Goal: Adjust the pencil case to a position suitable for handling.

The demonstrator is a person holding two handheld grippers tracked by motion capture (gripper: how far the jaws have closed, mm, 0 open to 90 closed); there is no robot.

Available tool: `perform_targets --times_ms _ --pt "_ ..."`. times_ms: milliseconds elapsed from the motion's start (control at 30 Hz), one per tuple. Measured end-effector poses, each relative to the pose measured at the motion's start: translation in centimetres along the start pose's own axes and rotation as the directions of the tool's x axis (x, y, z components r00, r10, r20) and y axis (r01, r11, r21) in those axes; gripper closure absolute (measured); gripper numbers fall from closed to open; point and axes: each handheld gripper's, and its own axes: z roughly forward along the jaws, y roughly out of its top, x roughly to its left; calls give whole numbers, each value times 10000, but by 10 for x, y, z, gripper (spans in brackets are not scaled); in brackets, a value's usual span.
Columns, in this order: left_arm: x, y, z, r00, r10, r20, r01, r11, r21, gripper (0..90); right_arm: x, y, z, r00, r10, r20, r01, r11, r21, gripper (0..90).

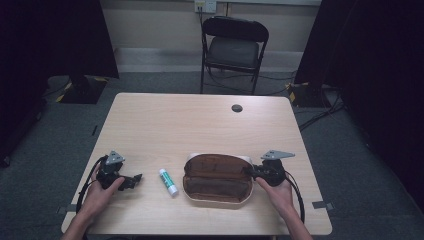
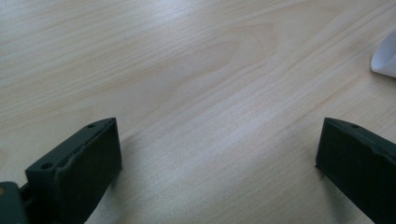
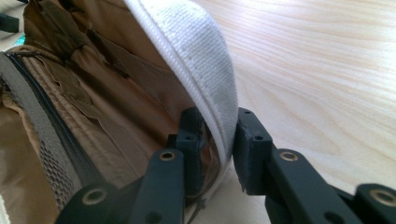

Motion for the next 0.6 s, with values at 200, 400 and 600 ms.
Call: perform_targets --times_ms 200,400,600 --pt "0 0 0 10000 -1 -1 1 10000 -2 0 4 3 7 10000 -83 22 83 10000 9 742" --pt "0 0 0 10000 2 2 -2 10000 -1 0 6 4 9 9999 -126 23 126 9999 -6 684" --pt "0 0 0 10000 -7 1 7 10000 -5 0 10 4 9 9997 -246 62 245 9997 92 552"
